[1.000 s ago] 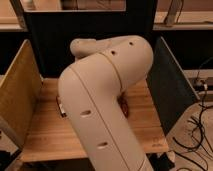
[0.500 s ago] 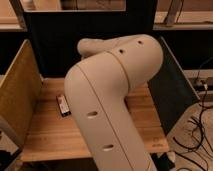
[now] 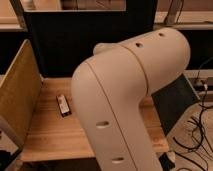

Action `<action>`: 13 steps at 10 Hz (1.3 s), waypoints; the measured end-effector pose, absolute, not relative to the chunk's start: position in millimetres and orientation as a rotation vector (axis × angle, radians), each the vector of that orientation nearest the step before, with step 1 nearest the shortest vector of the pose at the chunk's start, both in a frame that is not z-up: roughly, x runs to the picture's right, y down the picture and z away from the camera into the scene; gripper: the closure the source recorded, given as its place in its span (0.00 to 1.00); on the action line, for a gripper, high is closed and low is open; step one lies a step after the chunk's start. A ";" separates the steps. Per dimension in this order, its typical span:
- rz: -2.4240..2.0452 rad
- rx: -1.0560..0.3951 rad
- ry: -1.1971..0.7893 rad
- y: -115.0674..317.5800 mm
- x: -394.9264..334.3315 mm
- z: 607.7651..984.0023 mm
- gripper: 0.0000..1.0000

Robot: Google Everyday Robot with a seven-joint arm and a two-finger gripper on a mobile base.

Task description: Place the eraser on the white sponge

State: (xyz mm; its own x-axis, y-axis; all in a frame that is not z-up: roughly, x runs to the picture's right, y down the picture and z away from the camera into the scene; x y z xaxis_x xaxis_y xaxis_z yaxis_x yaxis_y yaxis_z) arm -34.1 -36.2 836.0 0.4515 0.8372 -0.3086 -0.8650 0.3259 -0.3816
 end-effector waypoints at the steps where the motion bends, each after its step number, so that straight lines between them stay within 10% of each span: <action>1: 1.115 -0.538 0.059 -36.1 -34.8 836.0 0.20; 13: 0.751 -0.651 -0.044 16.2 -192.8 820.5 0.20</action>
State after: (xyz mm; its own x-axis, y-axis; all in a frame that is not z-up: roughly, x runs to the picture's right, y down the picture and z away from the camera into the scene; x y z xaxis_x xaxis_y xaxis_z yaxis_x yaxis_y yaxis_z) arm -192.8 16.2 820.5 0.7398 0.6461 -0.1878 -0.6198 0.5457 -0.5640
